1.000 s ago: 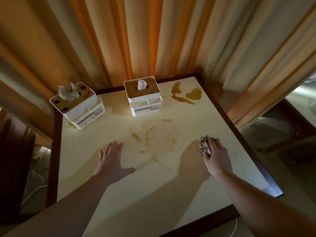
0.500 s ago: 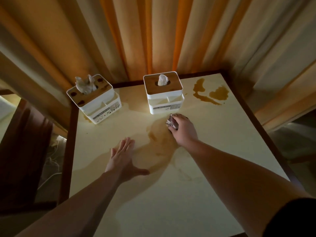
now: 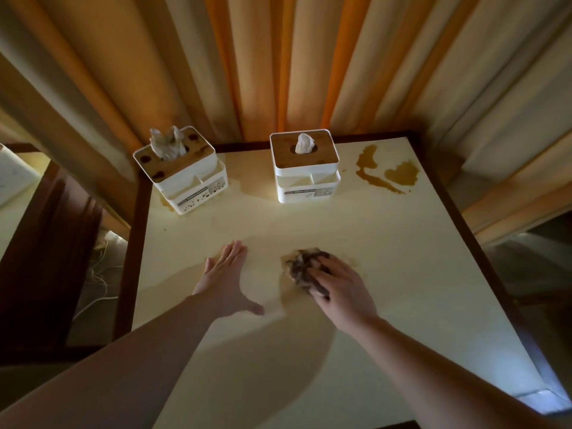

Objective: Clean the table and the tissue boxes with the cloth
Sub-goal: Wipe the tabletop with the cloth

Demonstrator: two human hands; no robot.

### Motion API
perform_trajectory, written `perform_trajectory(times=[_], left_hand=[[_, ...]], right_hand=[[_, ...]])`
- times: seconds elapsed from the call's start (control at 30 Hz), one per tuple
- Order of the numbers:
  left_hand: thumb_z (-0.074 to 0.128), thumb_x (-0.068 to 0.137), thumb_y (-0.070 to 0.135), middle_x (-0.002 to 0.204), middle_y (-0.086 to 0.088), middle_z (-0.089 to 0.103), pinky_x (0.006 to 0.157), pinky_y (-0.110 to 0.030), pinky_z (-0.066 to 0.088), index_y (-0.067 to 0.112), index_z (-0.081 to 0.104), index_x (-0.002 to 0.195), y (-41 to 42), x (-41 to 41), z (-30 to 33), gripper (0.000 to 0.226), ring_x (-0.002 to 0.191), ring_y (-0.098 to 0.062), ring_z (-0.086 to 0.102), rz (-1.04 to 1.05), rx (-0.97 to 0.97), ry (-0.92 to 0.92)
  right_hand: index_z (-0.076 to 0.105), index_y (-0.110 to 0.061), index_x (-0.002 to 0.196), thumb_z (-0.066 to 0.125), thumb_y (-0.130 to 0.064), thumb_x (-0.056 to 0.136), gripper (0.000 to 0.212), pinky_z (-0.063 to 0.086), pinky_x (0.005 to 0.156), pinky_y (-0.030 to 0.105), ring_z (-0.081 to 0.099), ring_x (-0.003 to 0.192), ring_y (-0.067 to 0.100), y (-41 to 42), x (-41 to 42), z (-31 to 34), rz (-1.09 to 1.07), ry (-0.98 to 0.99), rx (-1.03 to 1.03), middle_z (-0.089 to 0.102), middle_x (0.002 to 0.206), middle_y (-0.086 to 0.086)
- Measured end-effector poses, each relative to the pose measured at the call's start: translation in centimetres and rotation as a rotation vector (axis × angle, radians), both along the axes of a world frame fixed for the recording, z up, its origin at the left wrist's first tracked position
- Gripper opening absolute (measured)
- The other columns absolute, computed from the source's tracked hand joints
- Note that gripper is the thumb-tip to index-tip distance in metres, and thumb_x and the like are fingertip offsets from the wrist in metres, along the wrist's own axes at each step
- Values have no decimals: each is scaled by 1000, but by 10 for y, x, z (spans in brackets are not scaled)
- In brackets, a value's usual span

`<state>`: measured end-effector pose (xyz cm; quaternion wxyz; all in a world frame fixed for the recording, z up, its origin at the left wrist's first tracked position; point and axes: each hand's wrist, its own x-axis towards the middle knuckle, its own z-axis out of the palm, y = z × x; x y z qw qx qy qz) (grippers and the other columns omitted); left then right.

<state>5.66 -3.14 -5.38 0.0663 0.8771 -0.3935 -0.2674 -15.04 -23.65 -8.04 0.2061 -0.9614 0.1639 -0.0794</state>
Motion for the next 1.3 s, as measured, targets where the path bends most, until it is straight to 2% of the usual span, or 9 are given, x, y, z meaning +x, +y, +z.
perform_trajectory(times=[0.17,0.3,0.43,0.6,0.83,0.97,1.1,1.2,1.3], left_hand=[[60,20,102,173,-1,-4,125,-56,15,16,8,163,-1,4,-4,175,159,-17,-6,-22,-2,-25],[46,16,108,173,-2,-3,125,-57,13,15,5,163,-1,4,-8,179,159,-22,-4,-37,21,-53],[58,19,105,173,-3,-7,126,-57,10,13,1,164,-1,1,-7,181,159,-23,-7,-50,45,-69],[64,18,102,170,-5,-24,127,-56,0,12,-15,162,1,-4,-2,187,156,-23,-22,-92,119,-71],[68,18,100,170,-4,-21,125,-61,6,13,-12,162,-3,-5,3,187,157,-24,-18,-93,147,-59],[70,18,98,170,-4,-22,125,-63,4,13,-13,162,-2,-5,2,186,157,-24,-19,-86,144,-47],[66,13,101,170,-3,-21,125,-62,4,14,-14,162,-2,-4,0,190,157,-24,-18,-78,148,-39],[65,13,101,170,-3,-23,125,-62,4,13,-16,162,-2,-4,0,191,157,-24,-19,-90,150,-42],[64,16,103,169,-3,-25,125,-61,3,14,-17,162,-1,-6,0,189,157,-25,-20,-99,155,-47]], right_hand=[[63,-20,141,72,-29,95,47,41,115,40,47,136,35,-41,18,4,-301,66,35,55,146,11],[65,-16,137,66,-27,97,42,38,117,41,44,139,35,-37,85,0,-251,57,91,55,144,14],[73,-24,124,64,-30,95,32,41,113,36,44,140,27,8,101,7,-85,-7,90,59,142,7],[79,-27,110,68,-24,84,29,49,106,38,56,127,28,61,27,10,39,-20,110,65,131,1],[77,-16,118,78,-18,85,33,52,106,41,59,125,31,18,-78,6,-233,13,-31,63,137,10],[77,-17,113,77,-18,83,29,54,101,43,58,119,37,-23,-43,2,-365,65,-35,66,129,12],[72,-21,124,69,-17,91,33,45,111,39,45,134,35,-22,18,1,-436,122,3,55,145,10],[72,-23,124,69,-17,90,34,43,114,38,43,138,34,3,29,3,-315,113,45,53,148,9],[77,-20,111,73,-18,87,24,53,102,43,56,124,36,35,-5,4,-170,6,60,64,130,10]])
